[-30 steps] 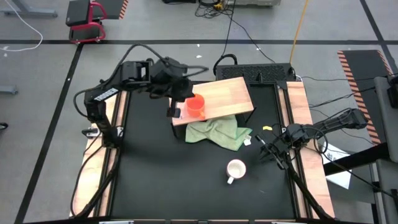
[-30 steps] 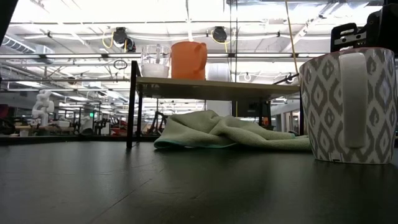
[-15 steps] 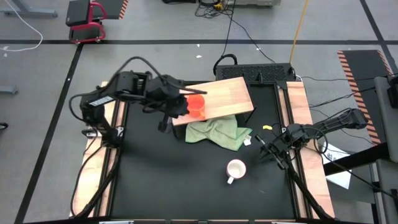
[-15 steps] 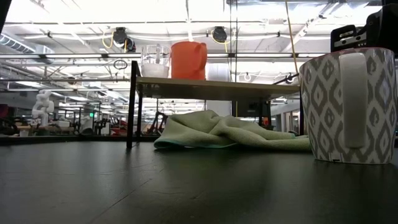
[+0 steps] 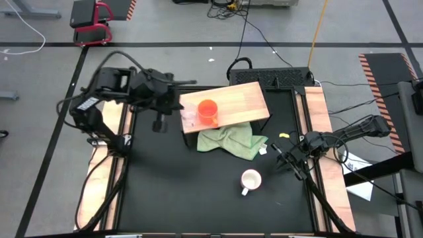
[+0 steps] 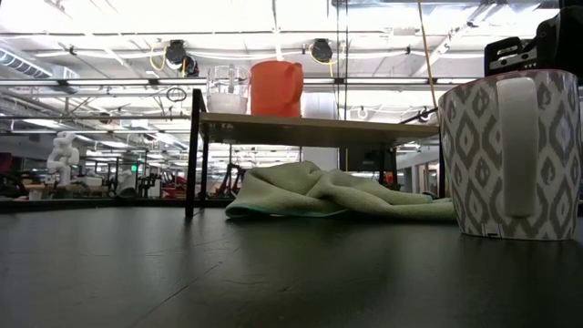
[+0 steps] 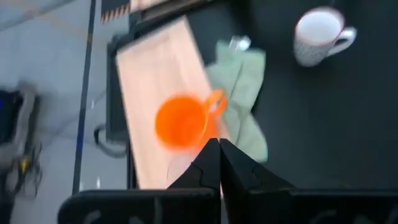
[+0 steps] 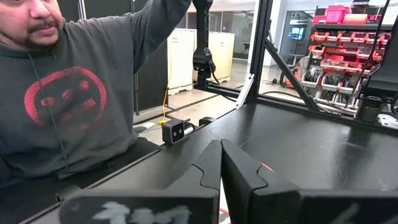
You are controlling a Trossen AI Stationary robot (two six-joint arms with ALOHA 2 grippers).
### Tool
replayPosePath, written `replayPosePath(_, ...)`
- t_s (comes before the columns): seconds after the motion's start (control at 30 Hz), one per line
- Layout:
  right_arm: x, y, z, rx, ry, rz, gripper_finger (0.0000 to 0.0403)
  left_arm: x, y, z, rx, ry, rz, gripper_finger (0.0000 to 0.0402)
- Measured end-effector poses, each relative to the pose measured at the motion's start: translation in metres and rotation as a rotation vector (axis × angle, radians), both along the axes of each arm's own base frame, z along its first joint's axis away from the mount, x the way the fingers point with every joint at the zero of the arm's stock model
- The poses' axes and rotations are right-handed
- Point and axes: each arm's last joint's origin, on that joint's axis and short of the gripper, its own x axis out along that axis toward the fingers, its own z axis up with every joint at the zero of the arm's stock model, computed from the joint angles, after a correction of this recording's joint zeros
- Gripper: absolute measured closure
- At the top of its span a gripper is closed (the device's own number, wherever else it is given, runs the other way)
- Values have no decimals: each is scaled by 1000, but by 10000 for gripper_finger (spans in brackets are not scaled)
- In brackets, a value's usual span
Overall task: Stack small to large cups/mugs on shelf
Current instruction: Put white cup on the shelf
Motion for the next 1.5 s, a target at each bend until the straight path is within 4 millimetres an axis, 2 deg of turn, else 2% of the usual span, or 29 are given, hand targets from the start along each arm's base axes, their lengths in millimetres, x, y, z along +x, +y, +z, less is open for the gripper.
replayPosePath(0.13, 0, 0, 0, 4, 3, 0, 403, -20, 7, 9, -18, -41, 63, 401)
replayPosePath(0.33, 0, 0, 0, 21, 17, 0, 403, -48, 7, 23, -12, -119, 76, 401)
replayPosePath(0.7, 0, 0, 0, 22, 14, 0, 403, -81, 7, 32, 36, -163, 188, 401)
replayPosePath(1.0, 0, 0, 1, 23, 11, 1, 403, -131, 4, 45, 17, -294, 284, 401)
replayPosePath(1.3, 0, 0, 0, 30, 20, 0, 403, -175, 1, 15, 2, -265, 358, 401)
replayPosePath(1.4, 0, 0, 0, 37, 25, 0, 403, -183, 1, 0, -24, -296, 384, 401)
replayPosePath(1.5, 0, 0, 0, 36, 25, 0, 403, -182, 0, -19, -71, -369, 361, 401)
